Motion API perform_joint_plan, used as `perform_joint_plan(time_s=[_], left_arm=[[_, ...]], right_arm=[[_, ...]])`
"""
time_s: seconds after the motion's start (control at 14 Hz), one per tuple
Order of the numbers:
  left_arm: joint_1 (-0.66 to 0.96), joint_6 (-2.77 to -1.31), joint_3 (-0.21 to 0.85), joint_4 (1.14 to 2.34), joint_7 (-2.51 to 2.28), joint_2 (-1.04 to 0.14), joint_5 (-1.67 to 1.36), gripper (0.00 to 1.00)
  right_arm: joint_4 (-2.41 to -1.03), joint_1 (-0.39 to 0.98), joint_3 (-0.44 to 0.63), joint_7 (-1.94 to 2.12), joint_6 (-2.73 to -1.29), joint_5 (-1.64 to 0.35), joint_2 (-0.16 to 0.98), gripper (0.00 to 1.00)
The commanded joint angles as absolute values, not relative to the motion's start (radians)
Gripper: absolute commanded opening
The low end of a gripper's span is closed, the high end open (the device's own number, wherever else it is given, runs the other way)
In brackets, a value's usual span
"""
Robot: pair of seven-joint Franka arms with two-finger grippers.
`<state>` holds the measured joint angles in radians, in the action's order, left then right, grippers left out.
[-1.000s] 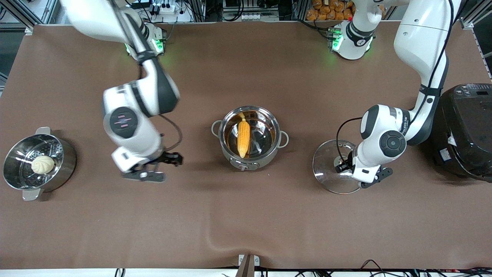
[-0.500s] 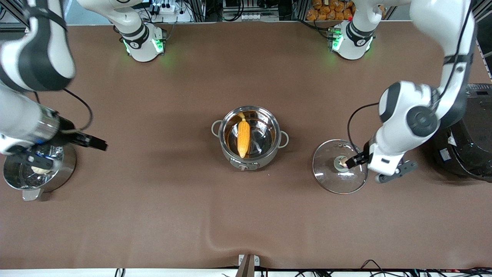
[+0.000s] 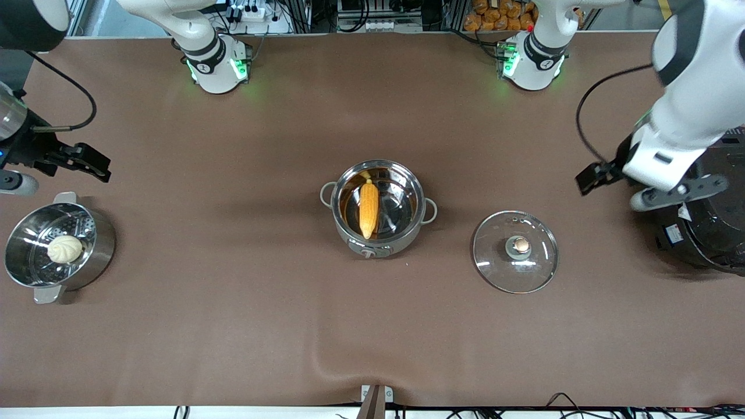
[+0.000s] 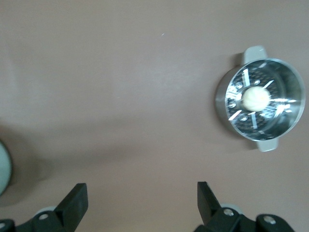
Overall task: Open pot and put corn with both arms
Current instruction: 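Release the lid on the table and raise both grippers away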
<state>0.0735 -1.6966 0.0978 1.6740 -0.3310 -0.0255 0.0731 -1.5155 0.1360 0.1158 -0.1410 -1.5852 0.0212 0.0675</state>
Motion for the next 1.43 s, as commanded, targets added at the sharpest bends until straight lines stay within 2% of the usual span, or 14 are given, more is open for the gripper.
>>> perform_joint_plan(time_s=[0.0, 0.29, 0.43, 0.86, 1.07, 1.36], left_arm=[[0.057, -1.562, 0.104, 1.585, -0.186, -0.011, 0.075, 1.00], [0.014, -1.407, 0.100, 1.435, -0.037, -0.018, 0.014, 1.00], [0.015, -1.378, 0.100, 1.428, -0.037, -0.018, -0.020, 1.00], [0.014, -1.368, 0.100, 1.427, -0.037, -0.015, -0.034, 1.00], [0.014, -1.368, 0.100, 1.427, -0.034, -0.015, -0.028, 1.00], [0.014, -1.370, 0.100, 1.428, -0.028, -0.014, -0.025, 1.00]], right_arm=[[-1.540, 0.034, 0.110, -0.086, -1.609, -0.090, 0.058, 1.00], [-1.536, 0.037, 0.106, -0.046, -1.605, 0.021, 0.049, 1.00], [-1.536, 0.028, 0.107, 0.064, -1.606, 0.067, 0.049, 1.00], [-1.529, 0.034, 0.104, 0.006, -1.585, 0.066, 0.049, 1.00], [-1.529, 0.026, 0.110, 0.025, -1.582, -0.011, 0.048, 1.00], [-1.531, 0.028, 0.110, 0.025, -1.583, -0.011, 0.041, 1.00]])
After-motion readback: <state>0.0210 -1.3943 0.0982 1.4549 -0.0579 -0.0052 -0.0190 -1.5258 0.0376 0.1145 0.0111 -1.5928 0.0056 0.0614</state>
